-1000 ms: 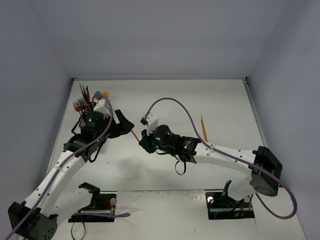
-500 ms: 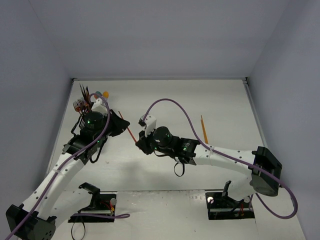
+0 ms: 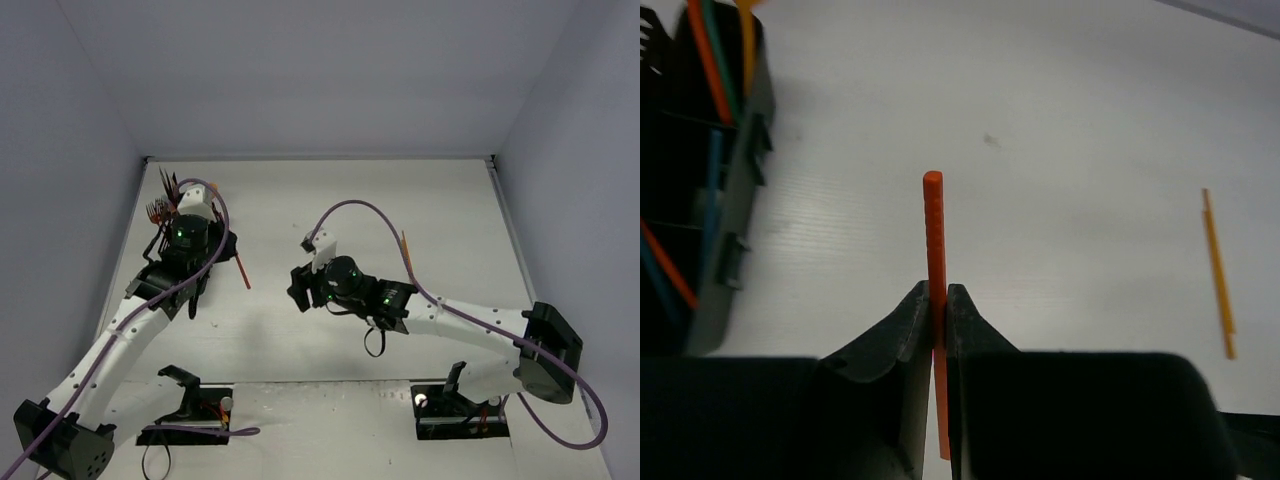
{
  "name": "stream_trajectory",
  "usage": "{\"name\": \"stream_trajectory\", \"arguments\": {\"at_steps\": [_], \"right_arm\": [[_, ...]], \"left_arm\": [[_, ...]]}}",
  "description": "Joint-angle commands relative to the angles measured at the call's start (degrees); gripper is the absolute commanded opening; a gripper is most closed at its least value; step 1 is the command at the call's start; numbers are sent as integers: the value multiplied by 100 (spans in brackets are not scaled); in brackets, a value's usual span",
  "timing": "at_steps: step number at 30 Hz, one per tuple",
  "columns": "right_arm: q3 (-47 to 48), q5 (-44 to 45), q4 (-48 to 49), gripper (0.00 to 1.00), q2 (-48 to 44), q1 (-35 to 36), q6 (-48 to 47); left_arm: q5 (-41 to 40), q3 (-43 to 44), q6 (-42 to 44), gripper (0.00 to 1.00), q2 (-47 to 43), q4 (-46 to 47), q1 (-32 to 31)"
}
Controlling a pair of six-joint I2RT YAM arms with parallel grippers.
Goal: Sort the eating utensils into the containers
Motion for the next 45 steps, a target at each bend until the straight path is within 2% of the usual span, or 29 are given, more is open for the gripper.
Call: {"name": "stream_trajectory", "arguments": {"at_steps": [1, 4, 8, 14, 18, 19, 20, 25, 28, 30, 33, 37, 45], "right_arm": [[-347, 580, -282, 58, -782, -572, 307], [-705, 574, -347, 58, -1170, -784, 418], [-998, 828, -577, 58, -1540, -903, 509], [-1104, 1087, -932, 58, -1663, -1140, 755], [-1052, 1197, -1205, 57, -1647, -1280, 845], [-1050, 1234, -1286, 57, -1651, -1326, 878], [-1043, 1279, -1394, 57, -1645, -1402, 929], [-1093, 977, -1927, 58, -1379, -2224, 1285], [-1119, 728, -2179, 58, -1223, -2640, 1429], [-1145, 704, -2331, 59, -1150, -2773, 1490], [-1217, 678, -2511, 60, -1047, -2973, 1567], [-1318, 630, -2666, 61, -943, -3159, 1660], [-1429, 273, -2733, 68, -613, -3694, 1755]], "left_arm": [[-1221, 674, 1417, 0, 296, 188, 405], [-953, 770, 1611, 0, 471, 434, 1066], [-952, 795, 2034, 0, 682, 851, 1454], [-1106, 576, 2402, 0, 1163, 1639, 1661], [-1202, 416, 2333, 1, 1419, 1769, 1717], [-1254, 377, 2324, 3, 1431, 1766, 1722], [-1287, 326, 2292, 9, 1432, 1779, 1741], [-1292, 274, 2249, 23, 1372, 1645, 1752], [-1214, 317, 2166, 35, 1192, 1540, 1761], [-1123, 326, 2126, 47, 1064, 1450, 1753], [-984, 476, 2026, 56, 802, 1092, 1752], [-554, 603, 1844, 62, 405, 611, 1743], [-69, 39, 1554, 62, -521, 342, 1743]]}}
